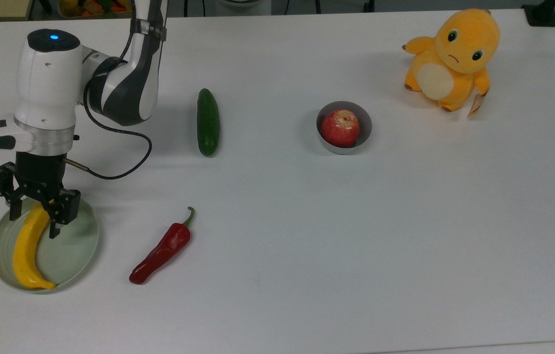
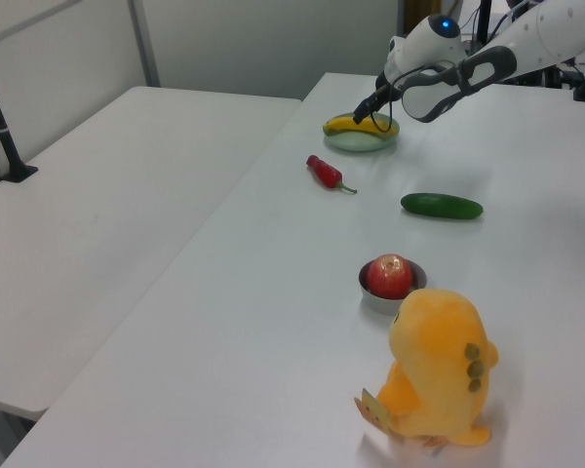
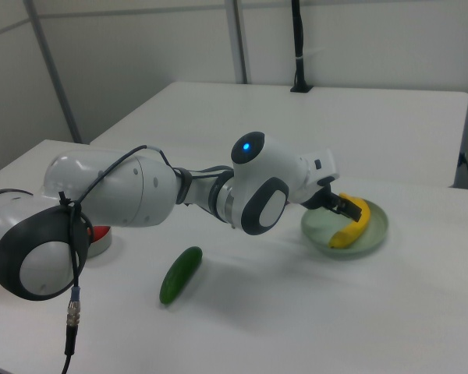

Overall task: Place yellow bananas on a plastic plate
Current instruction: 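Lower the banana onto the plate, then open the gripper and raise it away from the banana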

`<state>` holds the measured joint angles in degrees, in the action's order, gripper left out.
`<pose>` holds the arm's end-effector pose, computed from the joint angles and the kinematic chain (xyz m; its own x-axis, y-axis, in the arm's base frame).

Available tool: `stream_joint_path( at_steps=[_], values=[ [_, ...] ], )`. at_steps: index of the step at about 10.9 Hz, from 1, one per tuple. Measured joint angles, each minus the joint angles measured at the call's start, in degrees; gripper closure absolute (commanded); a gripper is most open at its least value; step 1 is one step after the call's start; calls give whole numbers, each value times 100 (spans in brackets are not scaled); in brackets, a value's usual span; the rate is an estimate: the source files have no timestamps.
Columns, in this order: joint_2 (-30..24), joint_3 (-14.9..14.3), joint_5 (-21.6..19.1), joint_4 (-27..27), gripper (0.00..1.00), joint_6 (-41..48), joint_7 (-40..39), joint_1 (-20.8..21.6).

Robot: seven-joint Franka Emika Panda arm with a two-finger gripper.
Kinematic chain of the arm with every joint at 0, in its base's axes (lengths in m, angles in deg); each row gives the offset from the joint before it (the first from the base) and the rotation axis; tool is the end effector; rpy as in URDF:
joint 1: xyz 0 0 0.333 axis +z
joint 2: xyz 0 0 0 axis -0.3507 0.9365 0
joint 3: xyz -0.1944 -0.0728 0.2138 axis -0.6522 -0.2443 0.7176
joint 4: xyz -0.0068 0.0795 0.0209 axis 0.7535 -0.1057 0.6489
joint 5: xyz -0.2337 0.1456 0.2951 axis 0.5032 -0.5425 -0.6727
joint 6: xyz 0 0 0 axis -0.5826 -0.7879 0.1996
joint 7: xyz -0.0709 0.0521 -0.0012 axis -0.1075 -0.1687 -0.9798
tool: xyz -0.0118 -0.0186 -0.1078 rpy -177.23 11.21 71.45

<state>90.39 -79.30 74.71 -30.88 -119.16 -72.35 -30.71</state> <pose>0.7452 -0.2420 0.3053 0.7329 -0.1805 0.6559 -0.3215 -0.9416 0.1001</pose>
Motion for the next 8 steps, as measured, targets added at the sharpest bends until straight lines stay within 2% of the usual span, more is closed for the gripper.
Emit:
stream_joint_path(
  at_steps=[5, 8],
  values=[
    [-11, 2, 0, 3, 0, -1, -12, 9],
    [-408, -15, -2, -46, 0, 21, -12, -19]
  ],
)
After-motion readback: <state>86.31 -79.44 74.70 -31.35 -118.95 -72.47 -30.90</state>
